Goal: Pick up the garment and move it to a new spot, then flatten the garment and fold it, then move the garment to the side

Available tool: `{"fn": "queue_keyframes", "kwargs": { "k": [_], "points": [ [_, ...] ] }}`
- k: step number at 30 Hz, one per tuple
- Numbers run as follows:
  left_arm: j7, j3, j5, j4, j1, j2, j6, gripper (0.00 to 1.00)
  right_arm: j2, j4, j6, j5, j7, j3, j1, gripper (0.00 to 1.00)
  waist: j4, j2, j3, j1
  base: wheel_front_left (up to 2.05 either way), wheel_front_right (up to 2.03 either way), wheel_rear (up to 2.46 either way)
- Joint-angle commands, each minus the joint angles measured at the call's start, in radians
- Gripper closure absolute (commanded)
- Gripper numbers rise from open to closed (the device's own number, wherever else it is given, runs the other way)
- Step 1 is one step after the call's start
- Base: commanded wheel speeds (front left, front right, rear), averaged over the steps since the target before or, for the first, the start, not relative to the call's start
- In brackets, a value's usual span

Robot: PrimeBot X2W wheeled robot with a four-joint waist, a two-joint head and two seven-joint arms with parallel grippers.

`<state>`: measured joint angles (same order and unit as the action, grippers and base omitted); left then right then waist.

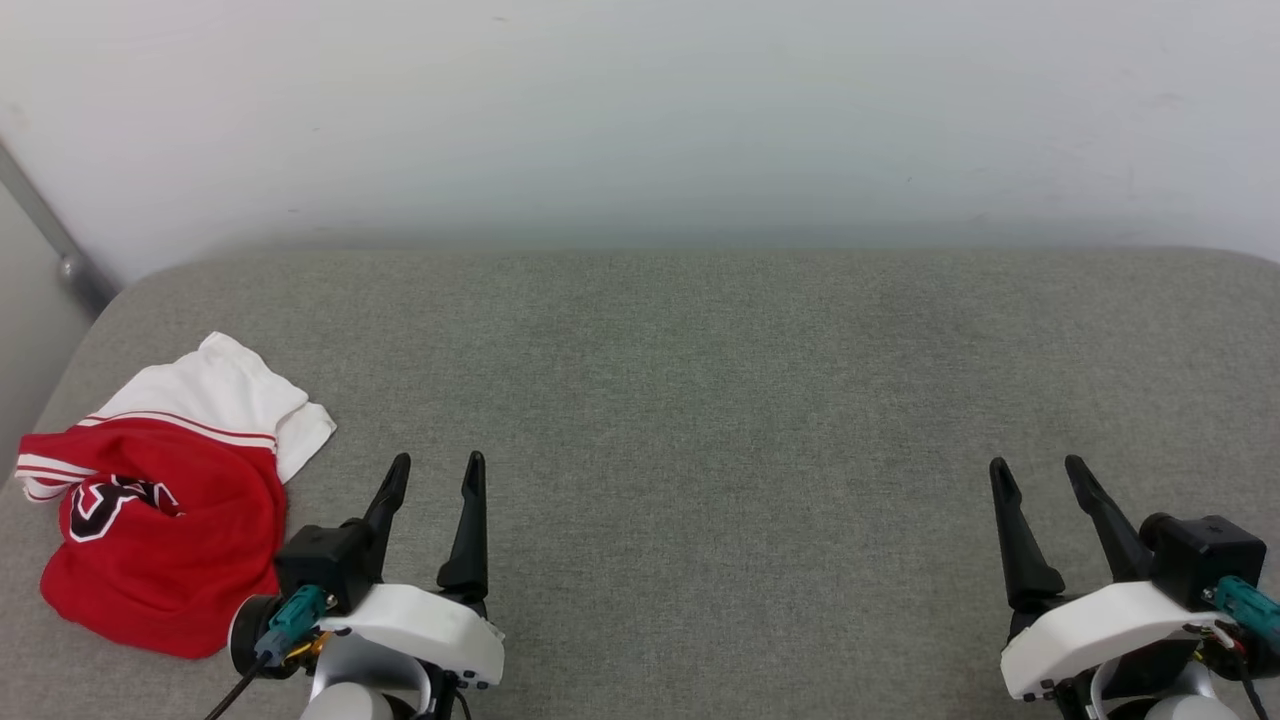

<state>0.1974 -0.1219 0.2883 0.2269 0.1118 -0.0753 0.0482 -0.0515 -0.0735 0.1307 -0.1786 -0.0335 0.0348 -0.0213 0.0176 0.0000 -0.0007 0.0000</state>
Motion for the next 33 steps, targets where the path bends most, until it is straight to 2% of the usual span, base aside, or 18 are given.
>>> {"fn": "queue_keyframes", "kwargs": {
  "k": [1,33],
  "points": [
    [0.009,-0.004,-0.020,-0.006,0.018,-0.004,-0.004,0.00,0.001,0.011,0.000,0.022,-0.002,0.001,0.002,0.00,0.000,0.0000,0.000,0.0000,0.00,0.00,0.00],
    [0.070,-0.034,-0.209,0.060,0.033,0.013,-0.005,0.00,0.002,0.017,0.000,0.206,-0.031,0.003,0.015,0.00,0.009,0.0000,-0.009,0.0000,0.00,0.00,0.00]
  ]
}}
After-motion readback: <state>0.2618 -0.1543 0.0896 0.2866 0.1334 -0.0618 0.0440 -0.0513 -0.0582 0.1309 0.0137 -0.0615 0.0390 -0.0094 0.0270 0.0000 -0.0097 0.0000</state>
